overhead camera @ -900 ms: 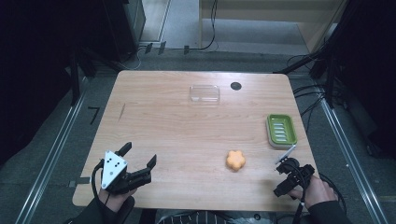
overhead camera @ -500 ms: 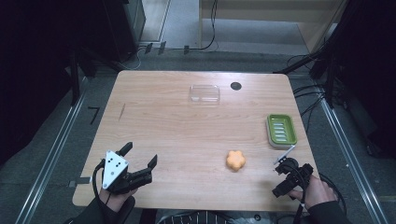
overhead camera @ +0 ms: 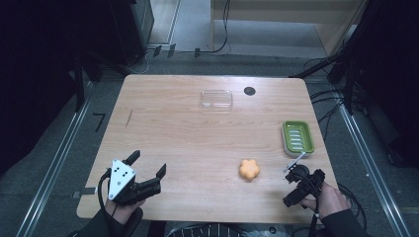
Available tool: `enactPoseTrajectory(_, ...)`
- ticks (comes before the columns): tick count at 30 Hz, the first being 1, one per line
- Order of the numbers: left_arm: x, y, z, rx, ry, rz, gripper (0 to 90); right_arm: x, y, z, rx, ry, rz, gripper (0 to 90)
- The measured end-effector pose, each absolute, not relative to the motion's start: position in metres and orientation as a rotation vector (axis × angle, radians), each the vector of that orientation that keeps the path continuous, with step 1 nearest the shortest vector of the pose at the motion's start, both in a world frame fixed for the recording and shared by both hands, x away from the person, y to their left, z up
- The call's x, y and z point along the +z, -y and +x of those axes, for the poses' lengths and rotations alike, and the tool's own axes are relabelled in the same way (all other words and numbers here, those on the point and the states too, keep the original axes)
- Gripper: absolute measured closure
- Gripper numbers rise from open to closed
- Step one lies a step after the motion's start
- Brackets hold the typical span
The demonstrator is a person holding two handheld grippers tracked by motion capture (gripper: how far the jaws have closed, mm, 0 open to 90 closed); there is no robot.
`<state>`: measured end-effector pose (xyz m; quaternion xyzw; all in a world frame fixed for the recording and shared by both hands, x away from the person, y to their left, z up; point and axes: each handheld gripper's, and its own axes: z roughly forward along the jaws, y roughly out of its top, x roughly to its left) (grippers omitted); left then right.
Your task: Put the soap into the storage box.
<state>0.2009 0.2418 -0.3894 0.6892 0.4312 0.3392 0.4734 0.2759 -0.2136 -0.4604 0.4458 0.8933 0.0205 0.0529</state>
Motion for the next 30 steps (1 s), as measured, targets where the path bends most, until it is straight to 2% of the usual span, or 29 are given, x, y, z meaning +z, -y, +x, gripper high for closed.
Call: enactPoseTrajectory(30, -0.390, -0.242, 0.201, 0.830, -1.056, 1.691, 13.7, -0.454, 0.171, 0.289, 0.107, -2.766, 1.222, 0.0)
